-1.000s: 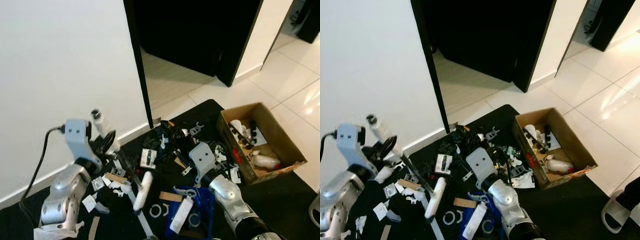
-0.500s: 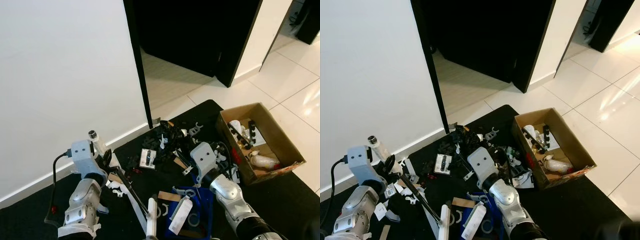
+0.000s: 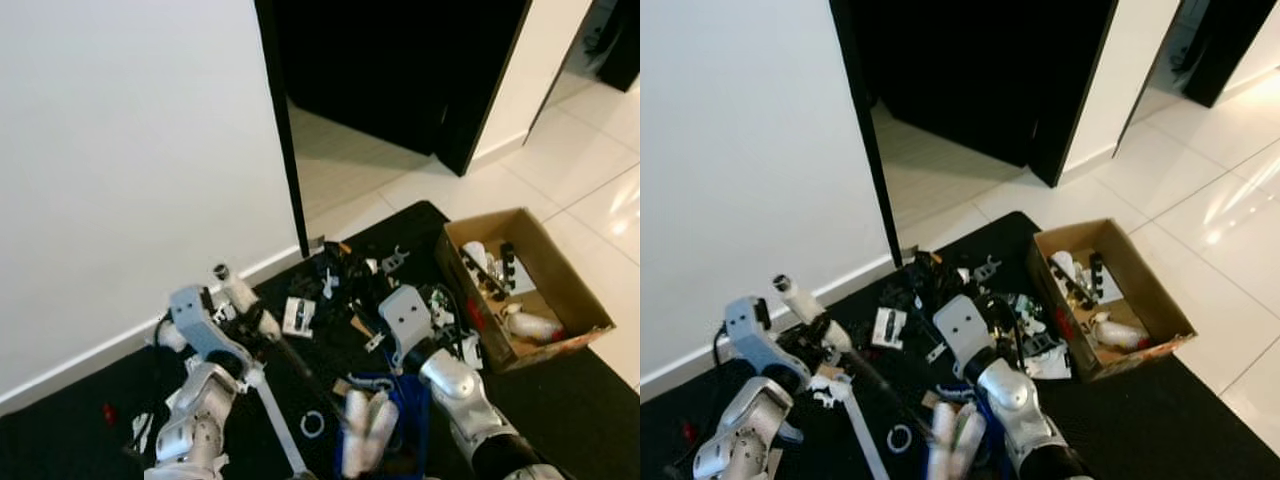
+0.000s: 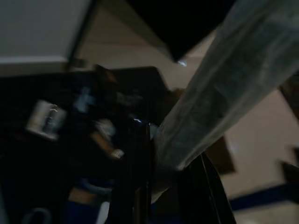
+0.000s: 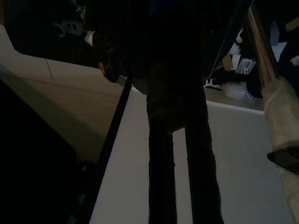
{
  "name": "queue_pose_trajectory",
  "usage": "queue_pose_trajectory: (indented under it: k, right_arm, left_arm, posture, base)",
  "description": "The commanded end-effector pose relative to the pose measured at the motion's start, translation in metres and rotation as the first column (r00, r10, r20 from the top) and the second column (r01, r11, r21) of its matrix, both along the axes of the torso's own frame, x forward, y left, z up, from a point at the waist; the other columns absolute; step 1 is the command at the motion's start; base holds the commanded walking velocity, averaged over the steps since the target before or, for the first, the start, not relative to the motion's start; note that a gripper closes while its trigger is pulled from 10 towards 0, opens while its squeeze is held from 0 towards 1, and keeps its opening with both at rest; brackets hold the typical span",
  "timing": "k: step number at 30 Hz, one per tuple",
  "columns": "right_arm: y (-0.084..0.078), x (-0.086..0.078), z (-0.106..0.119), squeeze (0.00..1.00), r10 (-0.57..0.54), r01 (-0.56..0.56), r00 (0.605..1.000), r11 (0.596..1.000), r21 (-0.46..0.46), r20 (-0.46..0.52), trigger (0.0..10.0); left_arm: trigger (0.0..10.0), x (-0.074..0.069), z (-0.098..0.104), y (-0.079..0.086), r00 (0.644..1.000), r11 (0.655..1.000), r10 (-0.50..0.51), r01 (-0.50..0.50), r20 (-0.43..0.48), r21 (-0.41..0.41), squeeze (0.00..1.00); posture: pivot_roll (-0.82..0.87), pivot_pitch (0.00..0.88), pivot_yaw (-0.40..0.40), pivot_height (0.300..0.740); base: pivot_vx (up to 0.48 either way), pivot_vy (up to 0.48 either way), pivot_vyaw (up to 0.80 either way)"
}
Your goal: Sweep floor
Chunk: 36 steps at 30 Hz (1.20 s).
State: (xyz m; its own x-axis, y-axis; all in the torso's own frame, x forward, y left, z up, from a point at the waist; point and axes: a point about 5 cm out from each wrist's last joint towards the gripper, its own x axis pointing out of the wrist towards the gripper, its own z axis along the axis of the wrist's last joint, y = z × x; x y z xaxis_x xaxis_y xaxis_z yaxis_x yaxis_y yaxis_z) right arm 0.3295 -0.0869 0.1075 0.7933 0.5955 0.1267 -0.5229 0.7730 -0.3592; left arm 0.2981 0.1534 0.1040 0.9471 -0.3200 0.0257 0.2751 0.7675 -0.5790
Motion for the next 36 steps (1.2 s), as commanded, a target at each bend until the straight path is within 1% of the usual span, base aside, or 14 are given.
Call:
queue_pose_trajectory:
  k: [1, 4, 10, 11, 16, 18, 21, 26, 30, 31, 32, 34, 35, 36]
  right_arm:
    - [-0.001, -0.001, -0.002, 0.00, -0.009, 0.009, 1.000, 1.000, 0.013, -0.004, 10.0]
    - [-0.003, -0.002, -0.002, 0.00, -0.013, 0.013, 1.000, 1.000, 0.013, -0.005, 10.0]
    - [-0.008, -0.001, -0.003, 0.00, -0.030, 0.030, 0.999, 0.999, 0.021, -0.011, 10.0]
    - [-0.008, 0.000, -0.002, 0.00, -0.034, 0.034, 0.999, 0.999, 0.036, -0.015, 10.0]
    - [-0.010, 0.003, 0.005, 0.00, -0.060, 0.063, 0.998, 0.991, 0.122, -0.024, 10.0]
    - [-0.010, 0.003, 0.005, 0.00, -0.060, 0.063, 0.998, 0.991, 0.122, -0.024, 10.0]
    - [-0.021, 0.006, 0.023, 0.00, -0.101, 0.096, 0.995, 0.973, 0.211, 0.015, 10.0]
    - [-0.026, 0.006, 0.029, 0.00, -0.115, 0.104, 0.993, 0.968, 0.229, 0.036, 10.0]
    - [-0.039, 0.005, 0.052, 0.00, -0.146, 0.112, 0.983, 0.957, 0.268, 0.112, 10.0]
    - [-0.045, 0.004, 0.064, 0.00, -0.160, 0.112, 0.975, 0.953, 0.281, 0.154, 10.0]
    - [-0.045, 0.004, 0.064, 0.00, -0.160, 0.112, 0.975, 0.953, 0.281, 0.154, 10.0]
    - [-0.052, 0.003, 0.075, 0.00, -0.182, 0.122, 0.966, 0.948, 0.294, 0.183, 10.0]
    - [-0.052, 0.003, 0.075, 0.00, -0.182, 0.122, 0.966, 0.948, 0.294, 0.183, 10.0]
    - [-0.054, 0.003, 0.079, 0.00, -0.192, 0.129, 0.963, 0.945, 0.300, 0.191, 10.0]
  left_arm:
    - [10.0, -0.014, -0.004, -0.019, 0.993, 0.988, -0.117, 0.113, -0.030, -0.108, 0.00]
    - [10.0, -0.017, 0.005, -0.011, 0.993, 0.990, -0.117, 0.116, 0.000, -0.083, 0.00]
    - [10.0, -0.015, 0.054, 0.035, 0.987, 0.997, -0.047, 0.038, 0.156, 0.061, 0.00]
    - [10.0, -0.015, 0.072, 0.047, 0.977, 0.993, -0.030, 0.006, 0.209, 0.115, 0.00]
    - [10.0, -0.019, 0.093, 0.055, 0.961, 0.965, -0.040, -0.033, 0.272, 0.259, 0.00]
    - [10.0, -0.019, 0.093, 0.055, 0.961, 0.965, -0.040, -0.033, 0.272, 0.259, 0.00]
    - [10.0, -0.014, 0.112, 0.067, 0.935, 0.952, 0.135, -0.214, 0.329, 0.219, 0.00]
    - [10.0, -0.009, 0.121, 0.076, 0.916, 0.941, 0.213, -0.286, 0.340, 0.183, 0.00]
    - [10.0, 0.001, 0.137, 0.108, 0.859, 0.876, 0.382, -0.454, 0.340, 0.163, 0.00]
    - [10.0, 0.004, 0.142, 0.126, 0.813, 0.812, 0.486, -0.556, 0.321, 0.179, 0.00]
    - [10.0, 0.004, 0.142, 0.126, 0.813, 0.812, 0.486, -0.556, 0.321, 0.179, 0.00]
    - [10.0, 0.006, 0.144, 0.150, 0.723, 0.694, 0.628, -0.687, 0.287, 0.214, 0.00]
    - [10.0, 0.006, 0.144, 0.150, 0.723, 0.694, 0.628, -0.687, 0.287, 0.214, 0.00]
    - [10.0, 0.006, 0.144, 0.160, 0.677, 0.638, 0.686, -0.736, 0.266, 0.228, 0.00]
  posture:
    - [0.08, 0.300, 0.053, 0.740]
    - [0.08, 0.299, 0.053, 0.740]
    - [0.09, 0.293, 0.053, 0.740]
    - [0.10, 0.292, 0.052, 0.740]
    - [0.11, 0.286, 0.055, 0.740]
    - [0.11, 0.286, 0.055, 0.740]
    - [0.10, 0.274, 0.065, 0.740]
    - [0.10, 0.268, 0.069, 0.740]
    - [0.10, 0.252, 0.084, 0.740]
    - [0.09, 0.248, 0.086, 0.740]
    - [0.09, 0.248, 0.086, 0.740]
    - [0.09, 0.238, 0.092, 0.740]
    - [0.09, 0.238, 0.092, 0.740]
    - [0.08, 0.236, 0.092, 0.740]
  base:
    - [0.000, 0.000, 0.00]
    - [0.000, 0.000, 0.00]
    - [0.000, 0.000, 0.00]
    - [0.000, 0.000, 0.00]
    - [0.000, 0.000, 0.00]
    - [0.000, 0.000, 0.00]
    - [0.000, 0.000, 0.00]
    - [0.000, 0.000, 0.00]
    - [0.000, 0.000, 0.00]
    - [0.000, 0.000, 0.00]
    - [0.000, 0.000, 0.00]
    - [0.000, 0.000, 0.00]
    - [0.000, 0.000, 0.00]
    - [0.000, 0.000, 0.00]
